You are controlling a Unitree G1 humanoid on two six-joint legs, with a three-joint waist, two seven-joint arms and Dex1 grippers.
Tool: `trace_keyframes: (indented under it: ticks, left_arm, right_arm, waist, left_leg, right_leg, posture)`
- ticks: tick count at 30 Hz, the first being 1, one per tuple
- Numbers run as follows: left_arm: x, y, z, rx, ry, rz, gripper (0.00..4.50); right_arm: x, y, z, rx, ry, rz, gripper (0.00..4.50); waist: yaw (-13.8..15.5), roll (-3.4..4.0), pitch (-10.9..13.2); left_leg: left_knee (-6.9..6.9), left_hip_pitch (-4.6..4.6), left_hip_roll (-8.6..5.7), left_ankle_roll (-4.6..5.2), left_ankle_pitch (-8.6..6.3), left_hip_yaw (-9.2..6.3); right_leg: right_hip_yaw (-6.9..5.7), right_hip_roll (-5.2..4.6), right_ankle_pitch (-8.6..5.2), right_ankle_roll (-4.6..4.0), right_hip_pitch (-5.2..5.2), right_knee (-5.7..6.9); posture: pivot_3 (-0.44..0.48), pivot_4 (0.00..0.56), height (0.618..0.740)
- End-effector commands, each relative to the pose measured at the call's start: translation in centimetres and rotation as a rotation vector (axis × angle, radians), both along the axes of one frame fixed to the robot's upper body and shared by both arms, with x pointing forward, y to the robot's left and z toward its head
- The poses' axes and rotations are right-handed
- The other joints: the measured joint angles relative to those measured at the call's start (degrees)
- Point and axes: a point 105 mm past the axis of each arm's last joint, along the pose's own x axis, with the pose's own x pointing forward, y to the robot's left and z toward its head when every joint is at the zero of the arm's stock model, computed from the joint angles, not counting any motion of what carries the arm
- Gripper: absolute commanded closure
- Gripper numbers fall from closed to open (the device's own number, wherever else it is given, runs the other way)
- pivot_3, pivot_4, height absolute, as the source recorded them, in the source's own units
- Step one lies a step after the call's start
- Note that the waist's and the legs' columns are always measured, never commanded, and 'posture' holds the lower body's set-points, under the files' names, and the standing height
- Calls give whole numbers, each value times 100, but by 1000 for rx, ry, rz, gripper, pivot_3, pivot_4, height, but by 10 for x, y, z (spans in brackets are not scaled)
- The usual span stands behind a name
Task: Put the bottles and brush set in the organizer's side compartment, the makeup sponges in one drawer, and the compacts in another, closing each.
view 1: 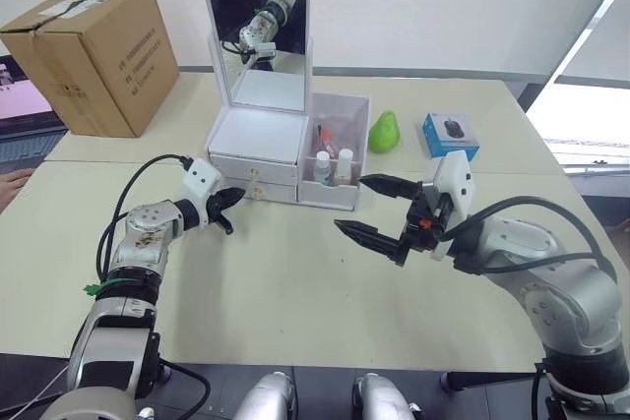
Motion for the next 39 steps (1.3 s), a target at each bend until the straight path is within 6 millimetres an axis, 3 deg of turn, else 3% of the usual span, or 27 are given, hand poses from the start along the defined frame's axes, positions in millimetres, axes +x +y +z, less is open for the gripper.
trace_keyframes:
  ticks: [1,8,11,15,18,21,26,30,33,39]
  left_arm:
    - [4,-2,18,7,-58,-12,4487]
    - [-11,18,34,-36,-75,-11,4487]
    - [-39,36,54,-151,-72,-42,4487]
    - [-79,68,68,-164,-54,-50,4487]
    - [-113,111,75,-116,-21,34,3964]
    - [-143,136,78,-70,40,78,3005]
    - [-182,178,80,12,119,197,1416]
    - [-200,212,84,74,113,324,165]
    - [-207,224,81,85,120,365,13]
    - [-204,219,88,50,76,353,13]
  right_arm:
    - [-6,1,11,7,-51,10,0]
    - [-2,-9,9,7,-46,-32,0]
    - [4,-30,9,13,-44,-105,0]
    - [8,-61,5,34,-33,-197,0]
    - [9,-98,-6,18,-15,-303,0]
    - [7,-134,-16,3,-3,-384,0]
    - [-2,-182,-32,-50,36,-459,0]
    - [-6,-207,-37,-81,51,-493,0]
    - [-5,-215,-37,-86,50,-507,0]
    - [-1,-214,-34,-89,45,-502,0]
  waist:
    - [-1,0,0]
    - [-27,0,0]
    - [-75,1,0]
    - [-117,6,2]
    - [-119,8,3]
    - [-81,18,9]
    - [-11,34,19]
    - [-19,34,19]
    - [-25,36,19]
    - [-24,30,19]
  left_leg:
    - [0,0,1,0,0,0]
    - [1,0,5,0,0,1]
    - [-4,2,11,0,-1,3]
    - [-18,8,21,-1,-1,5]
    - [-25,19,21,-1,-2,10]
    - [-28,25,23,0,-4,21]
    - [-28,33,52,-28,-24,74]
    - [-30,32,121,-29,-28,176]
    - [-33,35,159,-34,-32,230]
    - [-33,30,215,-34,-34,312]
  right_leg:
    - [0,1,0,0,0,0]
    - [2,5,1,-1,-2,1]
    - [6,7,11,-19,-8,3]
    - [8,13,19,-36,-15,1]
    - [11,10,9,-25,-10,-2]
    - [16,8,3,-30,-12,-9]
    - [14,-5,-11,-35,-7,-11]
    - [7,-3,-39,-80,11,-10]
    - [5,-4,-44,-88,29,-9]
    - [-3,-5,-49,-92,34,-10]
  posture:
    - [0,150,737]
    - [0,150,737]
    - [0,150,737]
    - [0,150,737]
    - [0,150,737]
    - [0,150,737]
    - [0,150,737]
    - [0,150,737]
    - [0,150,737]
    - [0,150,737]
